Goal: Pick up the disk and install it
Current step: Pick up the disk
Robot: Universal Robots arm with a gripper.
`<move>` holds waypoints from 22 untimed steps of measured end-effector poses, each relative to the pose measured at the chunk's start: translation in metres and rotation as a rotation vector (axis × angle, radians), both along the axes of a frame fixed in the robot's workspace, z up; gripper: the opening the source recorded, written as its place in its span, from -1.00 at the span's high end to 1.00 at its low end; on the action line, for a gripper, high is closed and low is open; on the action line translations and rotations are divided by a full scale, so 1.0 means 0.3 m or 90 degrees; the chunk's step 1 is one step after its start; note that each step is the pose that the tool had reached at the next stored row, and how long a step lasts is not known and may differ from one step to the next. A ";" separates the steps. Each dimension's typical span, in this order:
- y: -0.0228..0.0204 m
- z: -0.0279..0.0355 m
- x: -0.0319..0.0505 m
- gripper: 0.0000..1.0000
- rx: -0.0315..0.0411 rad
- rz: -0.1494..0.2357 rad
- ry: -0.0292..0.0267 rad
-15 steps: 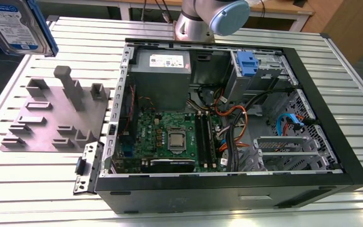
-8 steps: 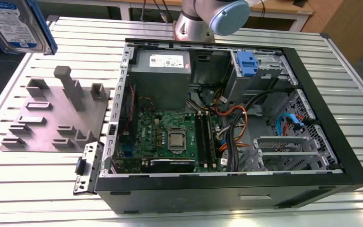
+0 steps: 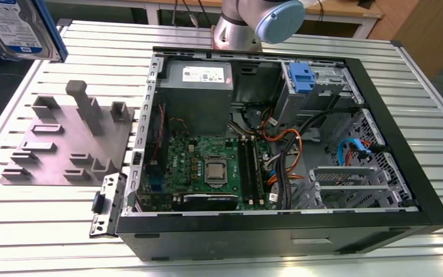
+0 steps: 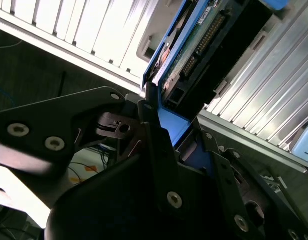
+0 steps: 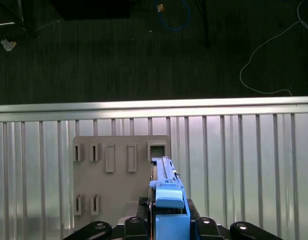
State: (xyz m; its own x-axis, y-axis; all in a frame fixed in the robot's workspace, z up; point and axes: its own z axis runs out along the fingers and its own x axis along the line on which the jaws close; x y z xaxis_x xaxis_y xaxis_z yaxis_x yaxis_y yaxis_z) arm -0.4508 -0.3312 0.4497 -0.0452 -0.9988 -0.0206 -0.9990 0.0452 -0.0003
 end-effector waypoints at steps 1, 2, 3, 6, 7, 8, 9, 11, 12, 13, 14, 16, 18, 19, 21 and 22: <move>0.000 0.004 0.000 0.26 0.0000 0.000 0.0000; 0.000 0.007 0.000 0.26 0.0000 0.000 0.0001; 0.000 0.011 0.000 0.26 0.0000 0.000 0.0001; 0.000 0.022 0.000 0.26 -0.0001 0.000 0.0000; 0.000 0.026 0.000 0.26 -0.0001 0.000 0.0000; 0.000 0.030 0.000 0.26 -0.0001 0.000 0.0000; 0.000 0.034 0.000 0.26 -0.0001 0.000 0.0000; 0.000 0.040 0.000 0.26 -0.0001 0.000 0.0000; 0.000 0.041 0.000 0.26 -0.0001 0.000 0.0000; 0.000 0.041 0.000 0.26 -0.0001 0.000 0.0000; 0.000 0.041 0.000 0.26 0.0000 0.000 0.0000; 0.000 0.041 0.000 0.26 -0.0001 0.000 0.0000; 0.000 0.042 0.000 0.26 -0.0001 0.000 0.0000; 0.000 0.042 0.000 0.26 -0.0001 0.000 0.0000; 0.000 0.044 0.000 0.26 -0.0001 0.000 0.0002; 0.000 0.047 0.000 0.26 -0.0001 0.000 0.0002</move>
State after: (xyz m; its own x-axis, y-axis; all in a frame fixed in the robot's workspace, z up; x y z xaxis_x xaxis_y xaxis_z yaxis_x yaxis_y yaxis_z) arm -0.4508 -0.3312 0.4637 -0.0452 -0.9988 -0.0204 -0.9990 0.0452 0.0000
